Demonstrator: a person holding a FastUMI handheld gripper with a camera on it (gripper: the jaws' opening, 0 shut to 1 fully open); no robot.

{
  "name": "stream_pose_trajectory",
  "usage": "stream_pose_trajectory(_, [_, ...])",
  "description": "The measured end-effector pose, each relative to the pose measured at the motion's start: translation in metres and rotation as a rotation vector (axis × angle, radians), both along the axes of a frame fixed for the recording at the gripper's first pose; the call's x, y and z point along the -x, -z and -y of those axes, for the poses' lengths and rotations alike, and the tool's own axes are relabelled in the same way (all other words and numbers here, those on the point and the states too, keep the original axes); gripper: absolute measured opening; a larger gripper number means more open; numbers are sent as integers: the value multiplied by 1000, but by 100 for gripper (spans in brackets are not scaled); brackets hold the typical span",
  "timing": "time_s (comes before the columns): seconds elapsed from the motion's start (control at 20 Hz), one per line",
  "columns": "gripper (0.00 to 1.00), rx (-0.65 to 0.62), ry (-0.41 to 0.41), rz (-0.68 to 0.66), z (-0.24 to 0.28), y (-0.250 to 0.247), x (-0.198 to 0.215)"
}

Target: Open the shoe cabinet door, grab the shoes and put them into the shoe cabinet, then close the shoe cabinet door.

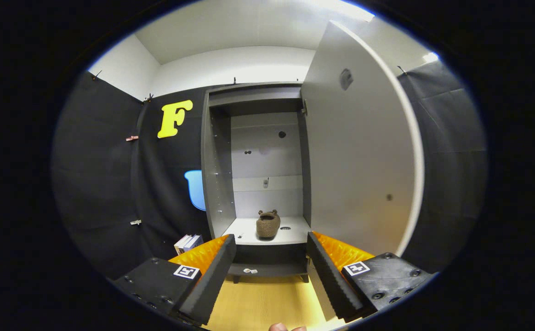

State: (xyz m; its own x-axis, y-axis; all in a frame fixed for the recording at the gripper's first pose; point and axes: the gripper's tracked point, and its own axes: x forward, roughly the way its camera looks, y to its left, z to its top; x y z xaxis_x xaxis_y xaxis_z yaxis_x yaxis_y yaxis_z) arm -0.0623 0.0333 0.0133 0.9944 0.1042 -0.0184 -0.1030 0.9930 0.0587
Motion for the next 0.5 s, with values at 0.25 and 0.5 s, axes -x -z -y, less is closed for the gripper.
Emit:
stream_pose_trajectory(0.25, [98, 33, 38, -43, 63, 1, 40])
stream_pose_trajectory(0.5, [98, 76, 117, -36, 130, -8, 46])
